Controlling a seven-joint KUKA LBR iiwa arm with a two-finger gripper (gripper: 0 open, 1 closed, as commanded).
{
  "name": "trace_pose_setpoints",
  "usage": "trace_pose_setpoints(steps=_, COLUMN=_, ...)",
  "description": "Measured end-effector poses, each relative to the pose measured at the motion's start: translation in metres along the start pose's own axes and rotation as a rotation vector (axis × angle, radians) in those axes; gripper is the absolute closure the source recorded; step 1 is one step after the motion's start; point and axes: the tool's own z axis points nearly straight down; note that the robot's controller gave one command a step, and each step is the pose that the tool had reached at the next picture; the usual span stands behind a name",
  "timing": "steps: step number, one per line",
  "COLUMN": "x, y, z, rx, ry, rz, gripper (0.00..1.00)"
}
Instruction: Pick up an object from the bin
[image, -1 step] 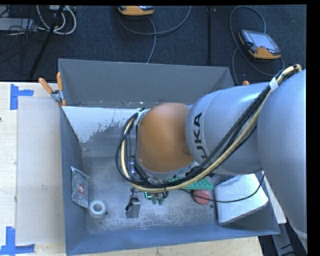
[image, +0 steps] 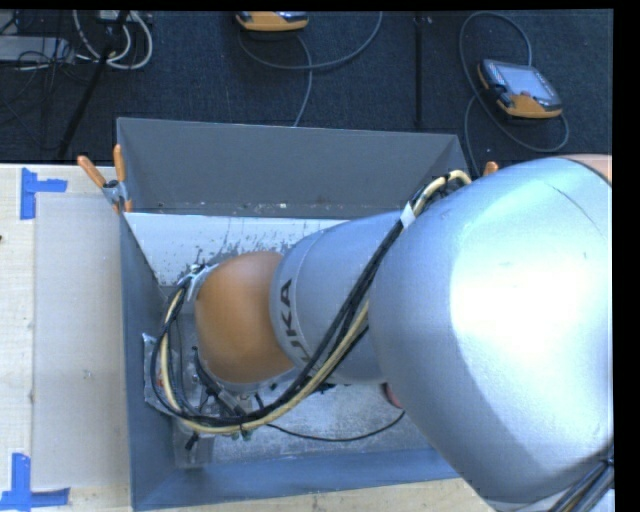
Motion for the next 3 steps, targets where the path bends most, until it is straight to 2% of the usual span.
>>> trace_pose_setpoints(steps=1, x=-0.007, y=-0.013, z=-0.035, rx=-0.001, ry=-0.008, rz=0.143, gripper=0.00)
trace_pose_setpoints(steps=2, x=0.006, y=-0.006, z=-0.041, rx=0.001, ry=-0.005, rz=0.335, gripper=0.00)
trace_pose_setpoints(steps=3, x=0.004, y=-0.009, z=-0.003, rx=0.002, ry=-0.002, rz=0.421, gripper=0.00)
